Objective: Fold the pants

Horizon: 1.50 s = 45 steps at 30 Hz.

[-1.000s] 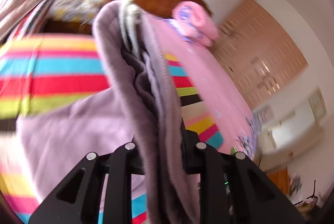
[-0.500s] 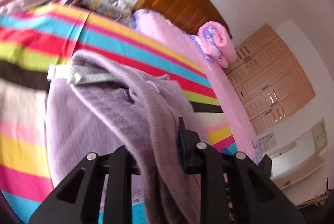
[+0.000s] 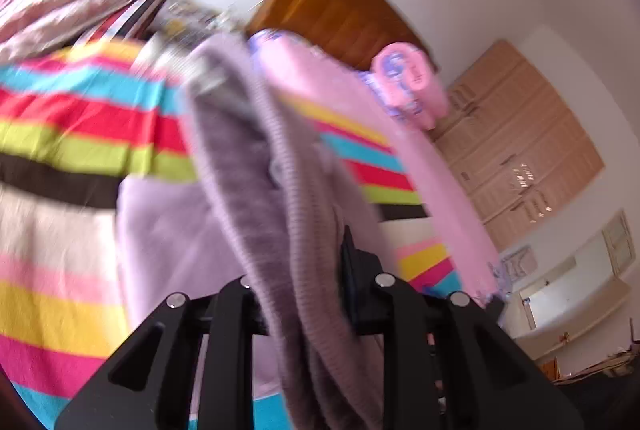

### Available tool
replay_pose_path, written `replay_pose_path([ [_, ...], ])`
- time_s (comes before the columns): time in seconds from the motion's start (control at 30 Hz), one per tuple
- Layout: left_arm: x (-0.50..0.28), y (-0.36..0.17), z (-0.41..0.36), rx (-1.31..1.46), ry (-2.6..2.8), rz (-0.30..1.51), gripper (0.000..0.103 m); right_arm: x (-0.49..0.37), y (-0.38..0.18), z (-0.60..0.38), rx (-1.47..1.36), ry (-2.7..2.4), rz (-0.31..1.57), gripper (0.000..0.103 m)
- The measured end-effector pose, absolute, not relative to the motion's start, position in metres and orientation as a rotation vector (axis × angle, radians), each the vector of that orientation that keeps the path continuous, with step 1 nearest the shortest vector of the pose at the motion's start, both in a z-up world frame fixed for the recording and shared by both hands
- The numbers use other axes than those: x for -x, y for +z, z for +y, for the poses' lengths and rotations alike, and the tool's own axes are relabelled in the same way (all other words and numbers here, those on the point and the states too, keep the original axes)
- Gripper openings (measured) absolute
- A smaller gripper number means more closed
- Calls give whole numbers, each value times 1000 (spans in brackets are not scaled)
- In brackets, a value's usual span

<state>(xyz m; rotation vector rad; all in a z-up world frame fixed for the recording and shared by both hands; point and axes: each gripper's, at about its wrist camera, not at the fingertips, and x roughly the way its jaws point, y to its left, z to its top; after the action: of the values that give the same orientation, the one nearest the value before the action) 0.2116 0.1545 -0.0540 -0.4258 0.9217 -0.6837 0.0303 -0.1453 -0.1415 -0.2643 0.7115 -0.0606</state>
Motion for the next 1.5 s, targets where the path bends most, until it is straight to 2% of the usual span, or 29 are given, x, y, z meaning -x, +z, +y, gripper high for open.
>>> replay_pose_path([
  [0.1, -225, -123, 178, 497, -573, 1054, 21, -31, -142, -143, 274, -34, 719, 89],
  [0.13, -225, -131, 184, 537, -588, 1040, 21, -31, -142, -142, 290, -33, 715, 89],
  [0.33, -213, -96, 176, 492, -596, 936, 21, -35, -140, -145, 259, -19, 736, 89],
  [0.43, -216, -115, 175, 475, -566, 983, 23, -36, -142, -146, 238, -14, 737, 90],
  [0.47, -217, -128, 179, 480, -553, 1001, 27, -35, -141, -145, 233, -10, 738, 90],
  [0.53, -215, -135, 188, 545, -578, 965, 30, -34, -140, -145, 235, 12, 742, 90],
  [0.63, -207, -120, 194, 511, -500, 911, 51, -29, -133, -157, 215, 138, 775, 91],
  [0.67, -202, -111, 199, 478, -416, 897, 69, -25, -129, -166, 193, 213, 798, 91],
  [0.7, -195, -99, 204, 433, -312, 877, 77, -18, -124, -173, 170, 269, 798, 90],
  [0.8, -163, -52, 202, 297, -221, 757, 78, -2, -95, -204, 43, 352, 735, 87],
  [0.9, -137, -27, 160, 182, -342, 717, 88, -10, -67, -207, -53, 431, 609, 82],
  [0.93, -133, -28, 139, 147, -402, 730, 88, -19, -63, -199, -78, 470, 586, 81],
  [1.03, -136, -42, 81, 13, -453, 767, 88, -50, -65, -162, -14, 532, 562, 68],
  [1.1, -139, -58, 58, -35, -440, 801, 87, -69, -75, -144, 26, 561, 591, 57],
  [1.13, -142, -69, 53, -47, -421, 833, 87, -77, -84, -138, 37, 564, 628, 55],
  [1.27, -151, -108, 67, -64, -400, 910, 82, -70, -110, -134, 102, 584, 641, 55],
  [1.5, -152, -113, 71, -64, -381, 920, 82, -81, -113, -126, 99, 599, 701, 55],
])
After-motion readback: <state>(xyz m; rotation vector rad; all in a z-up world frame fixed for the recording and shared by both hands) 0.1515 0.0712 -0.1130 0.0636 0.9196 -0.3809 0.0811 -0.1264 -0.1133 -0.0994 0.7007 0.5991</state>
